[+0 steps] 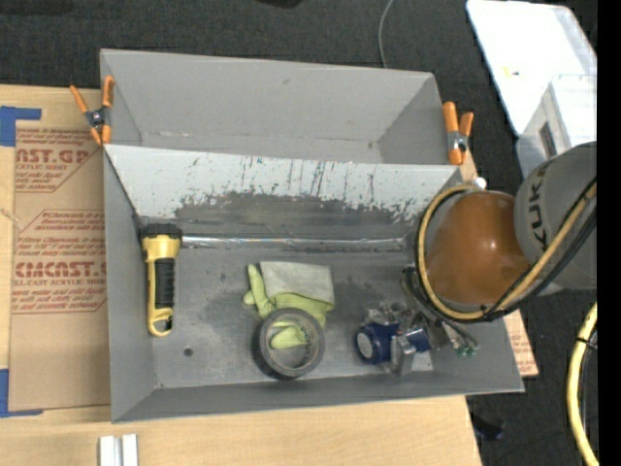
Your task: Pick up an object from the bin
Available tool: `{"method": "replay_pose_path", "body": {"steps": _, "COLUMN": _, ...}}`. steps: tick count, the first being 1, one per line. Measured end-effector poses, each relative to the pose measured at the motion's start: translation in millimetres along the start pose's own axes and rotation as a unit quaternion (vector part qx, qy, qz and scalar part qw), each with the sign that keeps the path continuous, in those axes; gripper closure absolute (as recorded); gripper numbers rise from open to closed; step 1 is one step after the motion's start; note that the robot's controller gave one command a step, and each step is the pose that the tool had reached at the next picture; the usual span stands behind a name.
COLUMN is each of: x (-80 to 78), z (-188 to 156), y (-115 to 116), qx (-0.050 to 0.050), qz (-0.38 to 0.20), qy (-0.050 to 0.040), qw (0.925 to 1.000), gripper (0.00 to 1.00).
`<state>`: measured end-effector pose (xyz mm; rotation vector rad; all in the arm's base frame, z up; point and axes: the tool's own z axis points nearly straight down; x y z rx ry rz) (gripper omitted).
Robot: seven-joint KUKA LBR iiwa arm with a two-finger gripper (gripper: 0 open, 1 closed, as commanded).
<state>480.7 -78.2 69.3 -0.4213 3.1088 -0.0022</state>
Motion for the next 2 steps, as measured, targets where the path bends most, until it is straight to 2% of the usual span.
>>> {"method": "replay_pose_path", "body": {"steps": 1, "x": -0.6, "z": -54, "y": 1, "qx": 0.0, "qz": 0.0, "qy": -0.0001, "qw": 1.0, "gripper": 1.0}}
{"method": "replay_pose_path", "body": {"steps": 2, "x": 1.8, "z": -85, "y": 2, "qx": -0.002, "qz": 0.0, "qy": 0.0048, "qw": 1.0, "gripper": 1.0}}
